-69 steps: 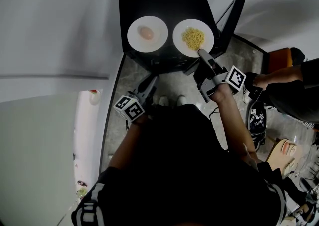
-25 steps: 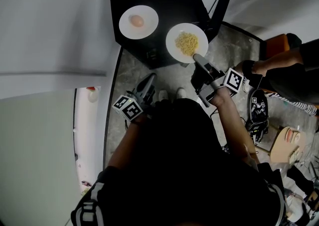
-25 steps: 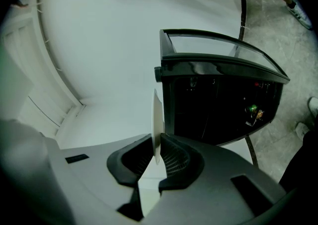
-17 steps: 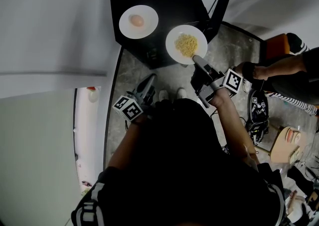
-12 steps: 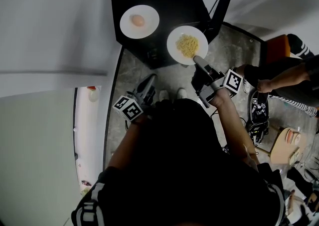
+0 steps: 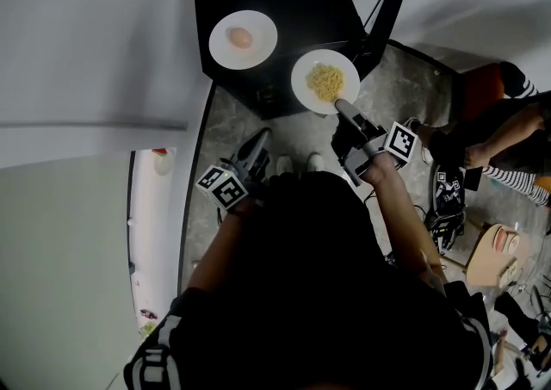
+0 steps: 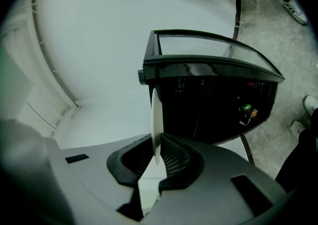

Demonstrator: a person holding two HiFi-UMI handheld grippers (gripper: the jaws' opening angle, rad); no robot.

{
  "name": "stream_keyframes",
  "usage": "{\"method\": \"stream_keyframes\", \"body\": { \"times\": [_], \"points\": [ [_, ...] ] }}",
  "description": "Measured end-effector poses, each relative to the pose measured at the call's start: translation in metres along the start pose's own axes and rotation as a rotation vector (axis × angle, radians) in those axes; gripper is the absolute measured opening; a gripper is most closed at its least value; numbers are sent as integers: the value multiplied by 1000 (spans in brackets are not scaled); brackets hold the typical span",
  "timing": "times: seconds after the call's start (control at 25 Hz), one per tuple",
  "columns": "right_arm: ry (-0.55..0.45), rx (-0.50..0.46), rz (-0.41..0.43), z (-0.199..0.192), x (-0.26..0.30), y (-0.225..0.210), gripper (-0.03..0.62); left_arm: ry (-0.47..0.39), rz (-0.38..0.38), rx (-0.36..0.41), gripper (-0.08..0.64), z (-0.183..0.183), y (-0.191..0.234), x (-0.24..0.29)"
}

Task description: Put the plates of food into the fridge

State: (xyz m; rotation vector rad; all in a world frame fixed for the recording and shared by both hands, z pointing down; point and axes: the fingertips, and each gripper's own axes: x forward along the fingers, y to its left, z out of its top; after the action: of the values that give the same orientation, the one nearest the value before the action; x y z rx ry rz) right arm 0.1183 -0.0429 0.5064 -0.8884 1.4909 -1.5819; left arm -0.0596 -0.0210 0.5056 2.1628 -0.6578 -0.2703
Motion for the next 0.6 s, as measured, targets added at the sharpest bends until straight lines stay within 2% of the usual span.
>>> {"method": "stream_keyframes", "body": {
  "times": [0.6],
  "points": [
    [40,26,-26,-2,-3,-17,55,10,15,6,21,2,-3,6]
  ]
}}
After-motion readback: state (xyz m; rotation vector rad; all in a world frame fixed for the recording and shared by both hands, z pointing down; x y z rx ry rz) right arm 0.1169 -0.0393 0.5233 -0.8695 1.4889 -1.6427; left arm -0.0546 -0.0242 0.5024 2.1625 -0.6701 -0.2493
